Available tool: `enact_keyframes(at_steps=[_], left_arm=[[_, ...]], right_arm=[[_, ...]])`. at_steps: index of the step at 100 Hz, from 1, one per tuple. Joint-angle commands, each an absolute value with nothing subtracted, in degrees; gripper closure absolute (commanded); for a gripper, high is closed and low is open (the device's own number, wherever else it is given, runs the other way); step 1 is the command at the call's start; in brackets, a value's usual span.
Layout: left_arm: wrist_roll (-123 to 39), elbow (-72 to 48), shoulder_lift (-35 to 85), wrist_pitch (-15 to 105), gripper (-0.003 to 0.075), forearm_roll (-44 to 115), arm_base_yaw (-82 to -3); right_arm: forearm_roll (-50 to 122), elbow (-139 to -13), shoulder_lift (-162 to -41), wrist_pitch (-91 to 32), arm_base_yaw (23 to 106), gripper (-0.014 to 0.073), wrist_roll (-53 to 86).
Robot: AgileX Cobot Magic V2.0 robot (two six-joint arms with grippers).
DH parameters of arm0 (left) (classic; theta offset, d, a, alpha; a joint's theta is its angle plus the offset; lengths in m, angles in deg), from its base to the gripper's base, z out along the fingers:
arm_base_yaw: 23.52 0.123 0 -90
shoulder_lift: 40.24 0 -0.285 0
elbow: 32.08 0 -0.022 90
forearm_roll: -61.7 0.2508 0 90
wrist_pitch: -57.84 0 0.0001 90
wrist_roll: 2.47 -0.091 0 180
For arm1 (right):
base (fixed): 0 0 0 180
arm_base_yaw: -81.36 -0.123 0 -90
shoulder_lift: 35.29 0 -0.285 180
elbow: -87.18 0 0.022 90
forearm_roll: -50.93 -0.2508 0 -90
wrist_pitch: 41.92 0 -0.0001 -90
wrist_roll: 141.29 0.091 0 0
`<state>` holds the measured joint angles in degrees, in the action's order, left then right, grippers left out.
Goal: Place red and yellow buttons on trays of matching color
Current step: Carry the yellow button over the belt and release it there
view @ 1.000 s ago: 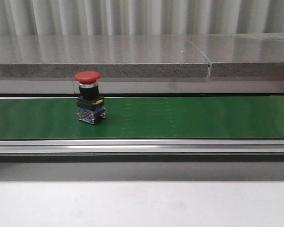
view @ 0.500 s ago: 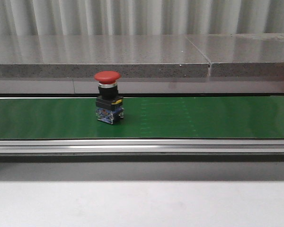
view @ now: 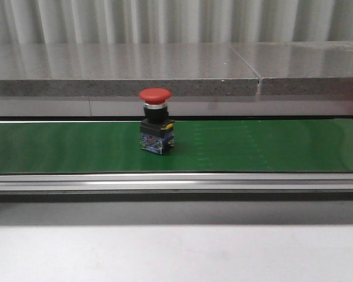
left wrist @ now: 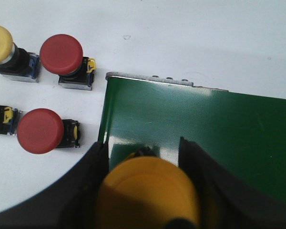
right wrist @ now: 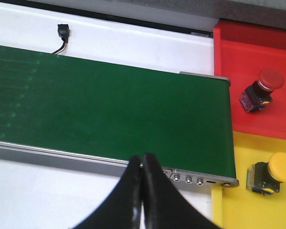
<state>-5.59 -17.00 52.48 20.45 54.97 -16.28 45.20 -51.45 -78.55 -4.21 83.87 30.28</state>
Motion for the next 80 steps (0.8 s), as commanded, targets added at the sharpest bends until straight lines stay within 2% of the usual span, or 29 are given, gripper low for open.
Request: enact_keyframes(at_steps=[1,80], left_arm=[[-5.3,-18.6,50.8,24.6,0.074,55.3,-16.8],[-5.3,-13.8,50.8,28.1,0.0739,54.0,-16.8]], right_arm=[[45.1,-52.9,-78.5,-7.7,83.6,0.0662,29.8],[45.1,-52.9,-78.5,-7.7,83.6,0.0662,29.8]])
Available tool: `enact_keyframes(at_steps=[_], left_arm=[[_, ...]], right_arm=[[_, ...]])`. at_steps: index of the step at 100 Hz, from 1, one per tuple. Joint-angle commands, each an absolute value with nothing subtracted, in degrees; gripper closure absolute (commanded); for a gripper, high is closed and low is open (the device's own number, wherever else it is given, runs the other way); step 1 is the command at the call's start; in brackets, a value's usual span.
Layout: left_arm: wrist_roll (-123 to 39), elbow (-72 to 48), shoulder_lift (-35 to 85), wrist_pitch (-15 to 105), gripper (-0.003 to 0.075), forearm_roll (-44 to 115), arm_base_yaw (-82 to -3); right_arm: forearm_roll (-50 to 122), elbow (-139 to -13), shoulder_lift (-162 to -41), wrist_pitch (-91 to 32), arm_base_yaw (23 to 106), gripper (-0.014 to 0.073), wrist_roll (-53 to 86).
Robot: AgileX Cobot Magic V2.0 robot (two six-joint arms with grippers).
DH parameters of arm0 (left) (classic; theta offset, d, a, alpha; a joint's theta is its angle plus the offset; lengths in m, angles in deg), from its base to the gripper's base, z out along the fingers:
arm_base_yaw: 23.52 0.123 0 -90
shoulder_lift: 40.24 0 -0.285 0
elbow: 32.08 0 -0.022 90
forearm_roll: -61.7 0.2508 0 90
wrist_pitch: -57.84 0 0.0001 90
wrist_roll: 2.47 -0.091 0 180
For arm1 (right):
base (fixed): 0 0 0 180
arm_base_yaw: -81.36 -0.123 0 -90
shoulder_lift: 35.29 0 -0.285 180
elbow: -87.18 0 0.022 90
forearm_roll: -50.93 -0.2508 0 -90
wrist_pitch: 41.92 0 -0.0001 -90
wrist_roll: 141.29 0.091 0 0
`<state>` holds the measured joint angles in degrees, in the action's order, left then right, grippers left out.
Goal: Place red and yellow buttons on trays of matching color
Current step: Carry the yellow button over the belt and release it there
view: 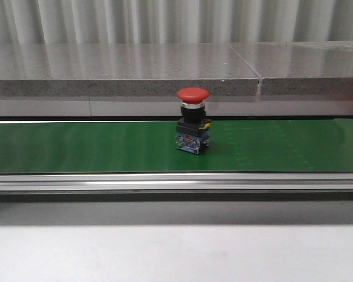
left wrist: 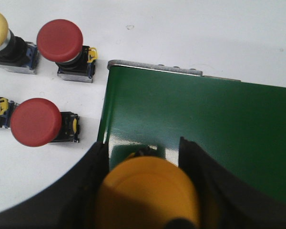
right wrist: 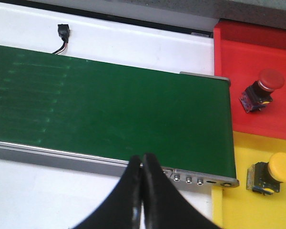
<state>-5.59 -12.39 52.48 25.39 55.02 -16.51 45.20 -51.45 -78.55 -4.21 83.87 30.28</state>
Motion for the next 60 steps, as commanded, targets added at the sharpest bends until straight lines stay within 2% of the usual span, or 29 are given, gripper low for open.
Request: enact_keyframes(at_steps=[1,60], left_arm=[[-5.3,-13.8,50.8,28.1,0.0739,54.0,-16.8],[-5.3,-13.8,54.1,27.0,0.0739,53.6,-16.8]], right_arm=[[45.1,-52.9,-78.5,-7.7,83.6,0.0662,29.8],[45.1,-52.9,-78.5,-7.7,83.6,0.0662,29.8]])
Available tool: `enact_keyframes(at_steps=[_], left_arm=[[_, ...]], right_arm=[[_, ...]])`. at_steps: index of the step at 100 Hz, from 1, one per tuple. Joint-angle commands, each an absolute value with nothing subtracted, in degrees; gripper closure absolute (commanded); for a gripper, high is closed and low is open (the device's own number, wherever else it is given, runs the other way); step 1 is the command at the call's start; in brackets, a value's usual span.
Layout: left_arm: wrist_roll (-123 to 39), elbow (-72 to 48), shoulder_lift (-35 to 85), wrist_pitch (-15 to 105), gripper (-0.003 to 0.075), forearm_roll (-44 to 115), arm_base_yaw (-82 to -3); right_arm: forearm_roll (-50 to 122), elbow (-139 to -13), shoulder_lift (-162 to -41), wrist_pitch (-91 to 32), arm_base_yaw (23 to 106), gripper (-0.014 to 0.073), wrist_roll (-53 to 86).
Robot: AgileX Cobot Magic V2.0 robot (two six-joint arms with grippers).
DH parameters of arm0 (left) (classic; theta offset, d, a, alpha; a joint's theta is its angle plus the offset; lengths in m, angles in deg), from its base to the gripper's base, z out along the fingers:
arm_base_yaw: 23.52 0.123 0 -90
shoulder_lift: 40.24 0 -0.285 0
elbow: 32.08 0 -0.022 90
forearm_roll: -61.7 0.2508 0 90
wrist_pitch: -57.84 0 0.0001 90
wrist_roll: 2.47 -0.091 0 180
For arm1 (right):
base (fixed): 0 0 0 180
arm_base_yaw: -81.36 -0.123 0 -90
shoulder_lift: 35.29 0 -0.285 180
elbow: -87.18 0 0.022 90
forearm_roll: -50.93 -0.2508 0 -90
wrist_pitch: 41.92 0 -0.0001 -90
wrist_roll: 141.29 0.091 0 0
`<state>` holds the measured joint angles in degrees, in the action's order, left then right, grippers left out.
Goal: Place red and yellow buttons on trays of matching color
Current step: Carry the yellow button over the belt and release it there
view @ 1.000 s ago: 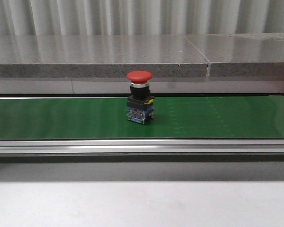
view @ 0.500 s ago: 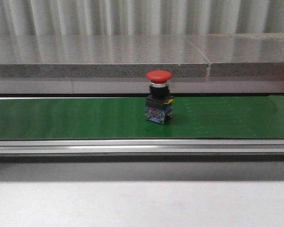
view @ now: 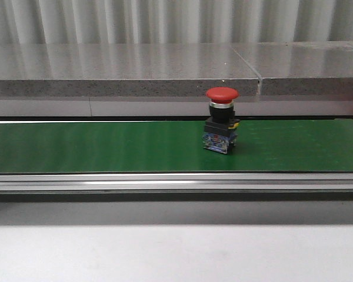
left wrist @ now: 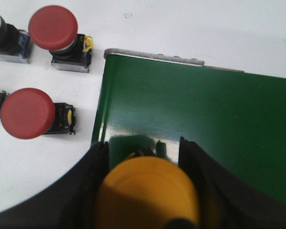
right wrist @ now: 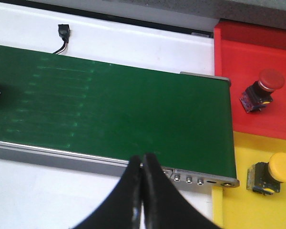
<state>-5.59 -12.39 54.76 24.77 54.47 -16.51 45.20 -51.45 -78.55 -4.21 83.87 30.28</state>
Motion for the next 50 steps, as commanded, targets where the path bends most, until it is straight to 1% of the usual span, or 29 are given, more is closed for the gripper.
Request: enact_keyframes(at_steps=[1,17,20,22,24,25,29,33,34,36,37,39,40,41,42,43,44,46,47,48,50], left_arm=[[-5.3,-13.8,54.2,27.0,0.0739,53.6,-16.8],[-5.3,-13.8,55.4,27.0,0.0734,53.6,-16.8],[-5.3,-13.8,55.4,26.9,0.072,53.6,-16.8],[-5.3,-13.8,55.4,26.9,0.0702,53.6,-16.8],[-5.6,-13.8,55.4,26.8,0.0668,53.6,-16.8],[-5.5,-13.8,55.4,26.6,0.0668,53.6,-16.8],[-6.1,-13.9,55.4,26.0,0.0596,53.6,-16.8],[-6.2,-14.1,55.4,25.7,0.05,53.6,-16.8],[-6.2,-14.1,55.3,25.7,0.0463,53.6,-16.8],[-6.2,-14.1,55.3,25.7,0.0423,53.6,-16.8],[-6.2,-14.1,55.3,25.7,0.0384,53.6,-16.8],[-6.2,-14.1,55.3,25.7,0.0342,53.6,-16.8],[-6.2,-14.1,55.1,25.7,0.0301,53.6,-16.8],[-6.2,-14.1,55.1,25.7,0.0281,53.5,-16.8],[-6.2,-14.1,55.1,25.7,0.0241,53.5,-16.8],[-6.2,-14.1,55.1,25.7,0.0221,53.4,-16.8],[-6.2,-14.1,55.0,25.7,0.0185,53.4,-16.8],[-6.2,-14.1,54.9,25.7,0.015,53.2,-16.8],[-6.2,-14.1,54.8,25.7,0.0106,53.1,-16.8],[-6.2,-14.1,54.8,25.7,0.0106,53.1,-16.8],[-6.2,-14.1,54.6,25.7,0.0069,52.7,-16.8]], right_arm=[[45.1,-52.9,-78.5,-7.7,83.6,0.0662,29.8],[45.1,-52.9,-78.5,-7.7,83.6,0.0662,29.8],[45.1,-52.9,-78.5,-7.7,83.6,0.0662,29.8],[45.1,-52.9,-78.5,-7.7,83.6,0.0662,29.8],[45.1,-52.9,-78.5,-7.7,83.6,0.0662,29.8],[45.1,-52.9,-78.5,-7.7,83.6,0.0662,29.8],[45.1,-52.9,-78.5,-7.7,83.6,0.0662,29.8],[45.1,-52.9,-78.5,-7.7,83.6,0.0662,29.8],[45.1,-52.9,-78.5,-7.7,83.6,0.0662,29.8],[45.1,-52.9,-78.5,-7.7,83.6,0.0662,29.8],[45.1,-52.9,-78.5,-7.7,83.6,0.0662,29.8],[45.1,-52.9,-78.5,-7.7,83.6,0.0662,29.8],[45.1,-52.9,-78.5,-7.7,83.6,0.0662,29.8],[45.1,-52.9,-78.5,-7.7,83.6,0.0662,29.8],[45.1,-52.9,-78.5,-7.7,83.6,0.0662,29.8],[45.1,-52.9,-78.5,-7.7,83.6,0.0662,29.8],[45.1,-52.9,-78.5,-7.7,83.6,0.0662,29.8],[45.1,-52.9,-78.5,-7.7,83.6,0.0662,29.8],[45.1,-52.9,-78.5,-7.7,83.6,0.0662,29.8],[45.1,-52.9,-78.5,-7.7,83.6,0.0662,29.8],[45.1,-52.9,-78.5,-7.7,83.6,0.0662,29.8]])
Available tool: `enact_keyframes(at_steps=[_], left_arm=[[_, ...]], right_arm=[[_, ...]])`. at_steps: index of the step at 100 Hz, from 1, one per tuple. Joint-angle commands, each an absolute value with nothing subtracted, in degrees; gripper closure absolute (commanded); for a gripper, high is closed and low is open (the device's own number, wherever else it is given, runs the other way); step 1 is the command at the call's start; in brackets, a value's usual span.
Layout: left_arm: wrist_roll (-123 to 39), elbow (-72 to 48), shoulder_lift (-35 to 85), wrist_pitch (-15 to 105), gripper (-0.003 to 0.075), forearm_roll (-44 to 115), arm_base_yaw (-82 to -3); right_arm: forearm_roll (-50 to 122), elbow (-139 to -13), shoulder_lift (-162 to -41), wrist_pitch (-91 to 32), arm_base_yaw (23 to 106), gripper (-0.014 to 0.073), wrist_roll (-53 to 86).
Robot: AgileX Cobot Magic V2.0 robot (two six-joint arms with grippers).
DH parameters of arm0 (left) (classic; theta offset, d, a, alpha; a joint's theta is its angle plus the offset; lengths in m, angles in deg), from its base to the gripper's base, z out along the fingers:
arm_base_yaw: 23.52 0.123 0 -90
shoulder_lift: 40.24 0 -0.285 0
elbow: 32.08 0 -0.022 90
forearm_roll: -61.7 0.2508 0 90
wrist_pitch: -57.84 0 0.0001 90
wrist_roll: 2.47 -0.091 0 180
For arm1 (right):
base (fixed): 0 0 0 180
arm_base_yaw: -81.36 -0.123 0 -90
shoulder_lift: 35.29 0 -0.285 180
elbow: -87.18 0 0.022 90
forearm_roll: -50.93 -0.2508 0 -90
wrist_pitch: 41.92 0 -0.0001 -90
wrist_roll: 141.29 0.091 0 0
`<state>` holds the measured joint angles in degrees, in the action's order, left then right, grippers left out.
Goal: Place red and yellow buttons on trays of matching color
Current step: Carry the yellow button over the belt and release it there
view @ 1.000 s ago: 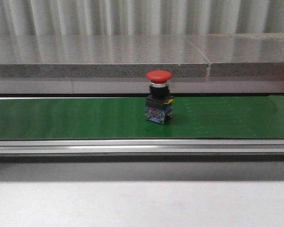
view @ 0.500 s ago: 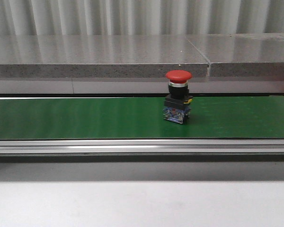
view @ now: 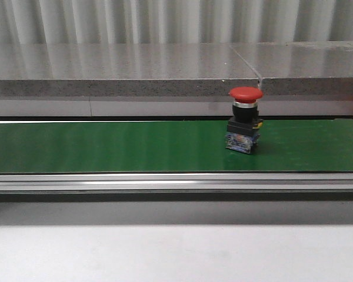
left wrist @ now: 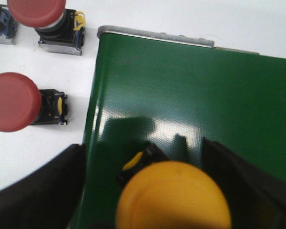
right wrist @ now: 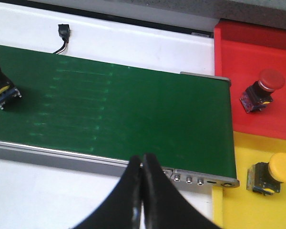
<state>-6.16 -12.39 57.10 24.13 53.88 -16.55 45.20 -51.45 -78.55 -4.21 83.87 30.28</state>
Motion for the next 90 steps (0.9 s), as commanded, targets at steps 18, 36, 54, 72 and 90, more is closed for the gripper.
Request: enact_keyframes(at_steps=[18,36,54,72,90], left_arm=[[-6.4,-14.1,51.2,26.0,0.0048,52.5,-18.4],[-6.6,-14.1,45.5,26.2,0.008,53.8,-22.0],[-6.6,-13.5,38.0,26.2,0.008,53.9,-23.1],[-6.6,-9.1,28.0,28.1,0.008,53.9,-23.1],[-6.6,-2.5,18.2,29.3,0.01,53.9,-23.2]], right_arm=[[45.1,-52.9,-78.5,-7.7,83.6,0.0662,29.8],[45.1,-52.9,-78.5,-7.7,83.6,0.0662,29.8],[45.1,-52.9,-78.5,-7.7,83.6,0.0662,29.8],[45.1,-52.9,-78.5,-7.7,83.6,0.0662,29.8],[45.1,-52.9,-78.5,-8.7,83.6,0.0662,29.8]])
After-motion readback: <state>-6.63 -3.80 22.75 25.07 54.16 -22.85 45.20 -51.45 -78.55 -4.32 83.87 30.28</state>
